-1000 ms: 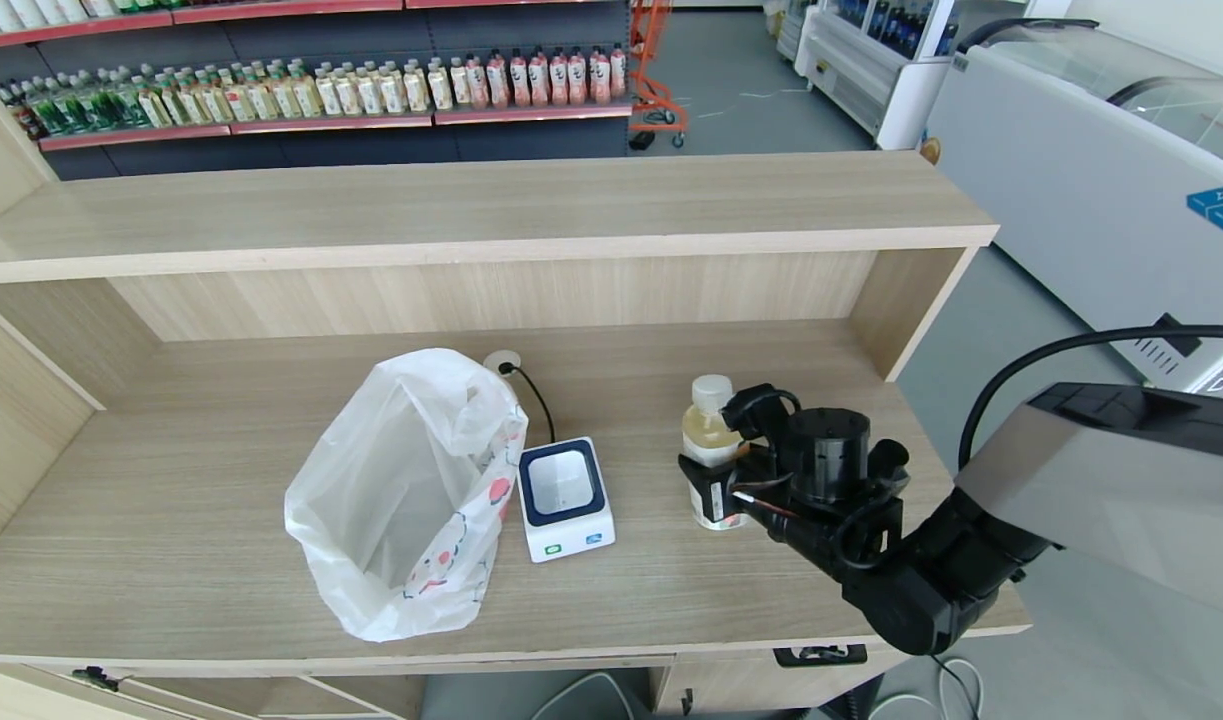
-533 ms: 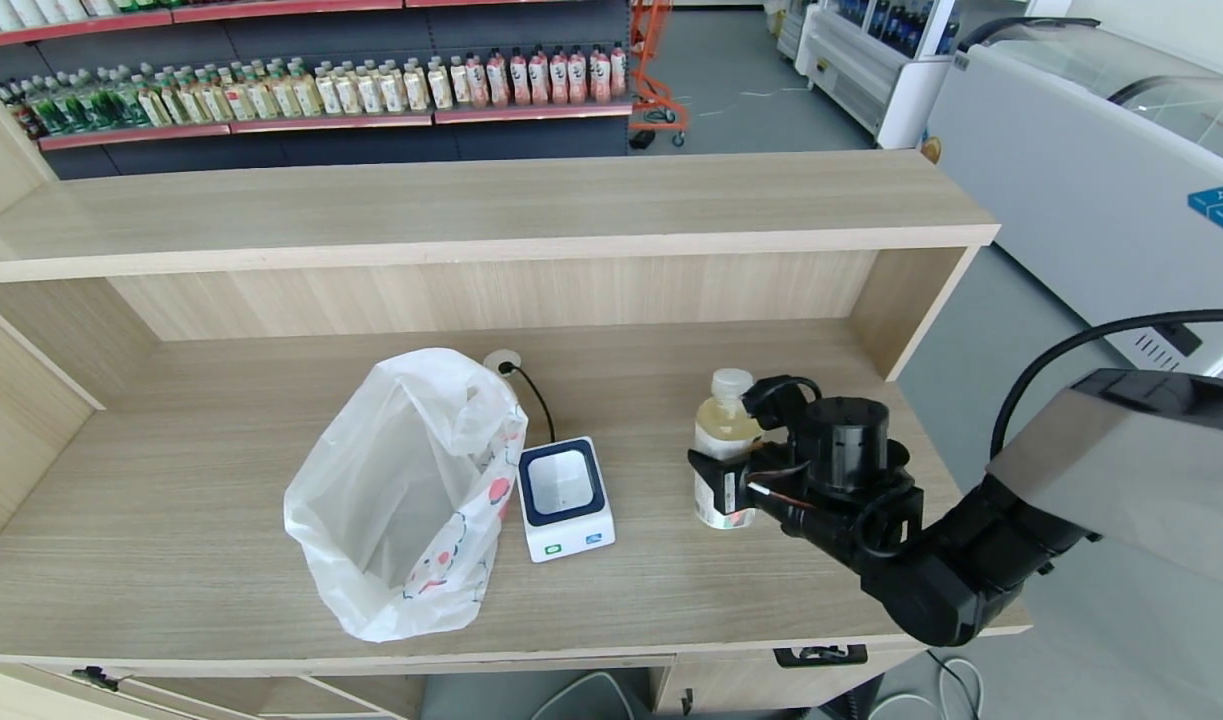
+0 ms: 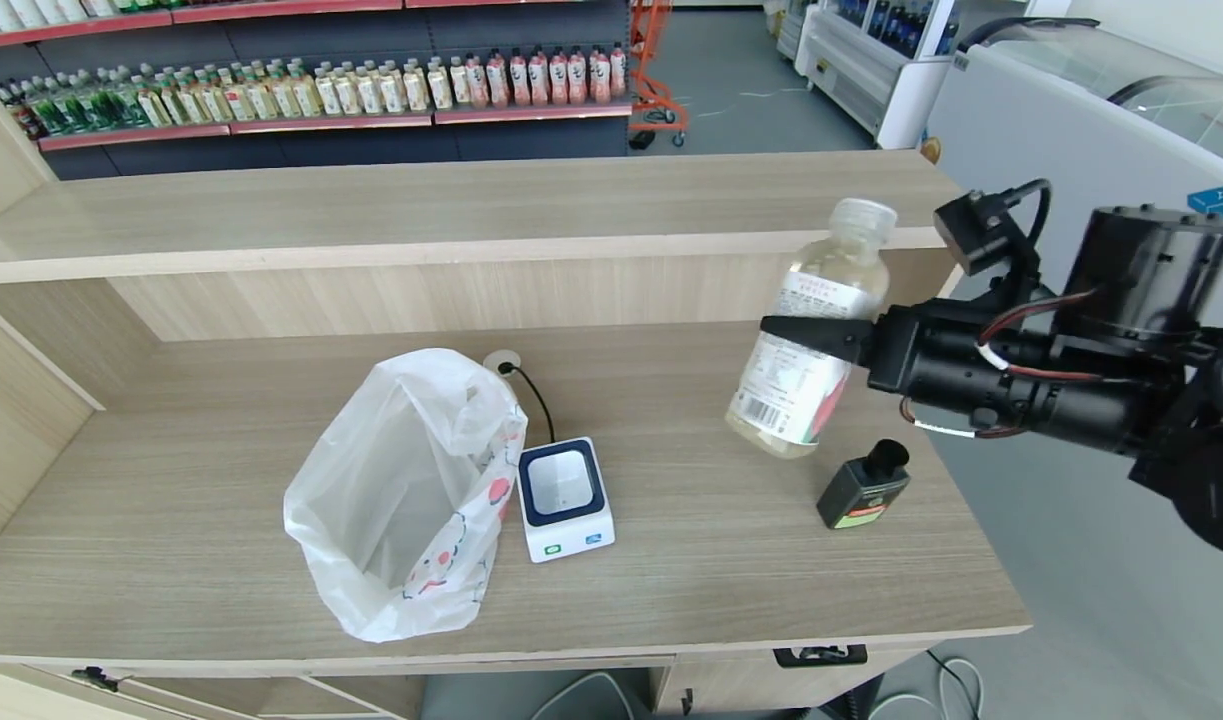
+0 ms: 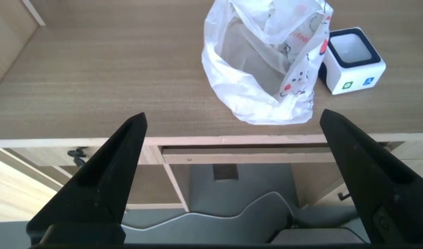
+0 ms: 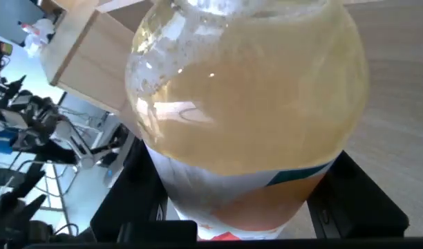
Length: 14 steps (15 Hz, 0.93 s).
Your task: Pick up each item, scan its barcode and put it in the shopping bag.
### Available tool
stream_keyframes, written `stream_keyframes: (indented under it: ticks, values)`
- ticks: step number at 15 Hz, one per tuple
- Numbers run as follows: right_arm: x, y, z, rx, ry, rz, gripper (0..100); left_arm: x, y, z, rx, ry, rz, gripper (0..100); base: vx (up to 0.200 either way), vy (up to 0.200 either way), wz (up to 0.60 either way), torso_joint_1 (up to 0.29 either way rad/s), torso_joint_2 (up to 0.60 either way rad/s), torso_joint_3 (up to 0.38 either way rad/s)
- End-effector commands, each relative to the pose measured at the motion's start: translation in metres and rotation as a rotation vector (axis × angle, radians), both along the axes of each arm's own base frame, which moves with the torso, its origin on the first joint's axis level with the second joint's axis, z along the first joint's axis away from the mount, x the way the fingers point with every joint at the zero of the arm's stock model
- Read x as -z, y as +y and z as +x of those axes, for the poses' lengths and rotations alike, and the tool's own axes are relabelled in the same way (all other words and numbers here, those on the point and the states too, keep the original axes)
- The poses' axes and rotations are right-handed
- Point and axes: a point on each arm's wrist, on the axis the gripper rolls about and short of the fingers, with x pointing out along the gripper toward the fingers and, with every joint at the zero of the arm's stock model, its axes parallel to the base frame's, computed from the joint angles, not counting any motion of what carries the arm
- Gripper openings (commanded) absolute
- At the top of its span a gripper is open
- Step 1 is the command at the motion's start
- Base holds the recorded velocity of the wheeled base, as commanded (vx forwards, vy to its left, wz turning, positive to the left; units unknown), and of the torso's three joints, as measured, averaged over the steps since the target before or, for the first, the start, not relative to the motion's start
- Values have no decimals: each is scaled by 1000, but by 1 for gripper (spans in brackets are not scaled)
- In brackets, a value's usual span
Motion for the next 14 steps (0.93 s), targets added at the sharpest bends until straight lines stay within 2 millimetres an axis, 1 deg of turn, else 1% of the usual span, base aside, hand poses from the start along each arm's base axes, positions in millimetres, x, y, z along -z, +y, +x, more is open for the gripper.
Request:
stream_keyframes:
  ticks: [1, 2, 3, 4, 5, 6, 9, 12, 14]
  values:
    - [-57, -35, -69, -141, -84, 87, 0, 0, 0, 0, 0, -1, 0, 100, 0, 0, 0, 0, 0, 0]
    - [-63, -39, -83, -198, -86, 95, 0, 0, 0, 0, 0, -1, 0, 100, 0, 0, 0, 0, 0, 0]
    - [-66, -41, -94, -252, -92, 95, 0, 0, 0, 0, 0, 0, 0, 100, 0, 0, 0, 0, 0, 0]
    - [-67, -42, -100, -277, -101, 96, 0, 0, 0, 0, 0, -1, 0, 100, 0, 0, 0, 0, 0, 0]
    - [-68, -43, -115, -344, -102, 102, 0, 0, 0, 0, 0, 0, 0, 100, 0, 0, 0, 0, 0, 0]
    - [-67, -43, -122, -373, -102, 103, 0, 0, 0, 0, 0, 0, 0, 100, 0, 0, 0, 0, 0, 0]
    - [-62, -39, -149, -470, -89, 107, 0, 0, 0, 0, 0, 0, 0, 100, 0, 0, 0, 0, 0, 0]
    - [-66, -38, -163, -525, -88, 110, 0, 0, 0, 0, 0, -1, 0, 100, 0, 0, 0, 0, 0, 0]
    - [-66, -37, -165, -539, -90, 112, 0, 0, 0, 0, 0, 0, 0, 100, 0, 0, 0, 0, 0, 0]
